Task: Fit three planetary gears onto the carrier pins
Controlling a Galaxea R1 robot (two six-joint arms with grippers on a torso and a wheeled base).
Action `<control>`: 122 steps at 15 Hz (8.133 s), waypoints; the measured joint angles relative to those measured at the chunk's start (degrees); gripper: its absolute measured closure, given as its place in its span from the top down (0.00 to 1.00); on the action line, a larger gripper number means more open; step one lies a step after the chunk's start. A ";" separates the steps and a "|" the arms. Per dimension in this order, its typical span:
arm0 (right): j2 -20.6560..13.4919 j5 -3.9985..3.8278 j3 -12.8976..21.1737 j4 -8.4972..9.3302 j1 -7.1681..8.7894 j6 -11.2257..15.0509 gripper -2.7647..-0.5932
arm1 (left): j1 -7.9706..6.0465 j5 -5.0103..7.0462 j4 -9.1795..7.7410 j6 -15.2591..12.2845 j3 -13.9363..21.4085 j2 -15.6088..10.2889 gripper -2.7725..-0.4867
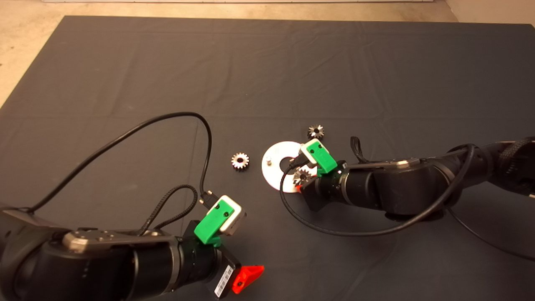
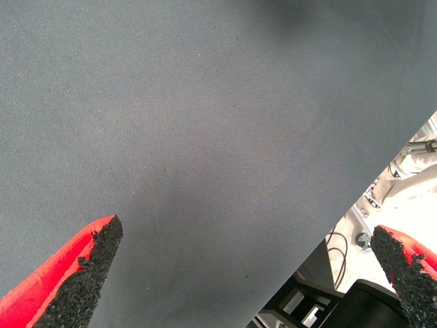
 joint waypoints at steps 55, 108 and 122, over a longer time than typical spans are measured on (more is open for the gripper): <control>-6.25 9.00 -12.59 0.23 7.30 -3.73 0.48 | -0.01 -0.05 0.00 -0.05 -0.02 0.02 0.94; -3.19 21.48 -25.22 1.25 5.11 -3.95 0.37 | -0.01 0.00 0.01 -0.06 -0.15 -0.02 0.94; -3.34 21.39 -25.25 1.27 5.10 -4.83 0.22 | -0.01 0.00 0.01 -0.55 -0.15 0.00 0.94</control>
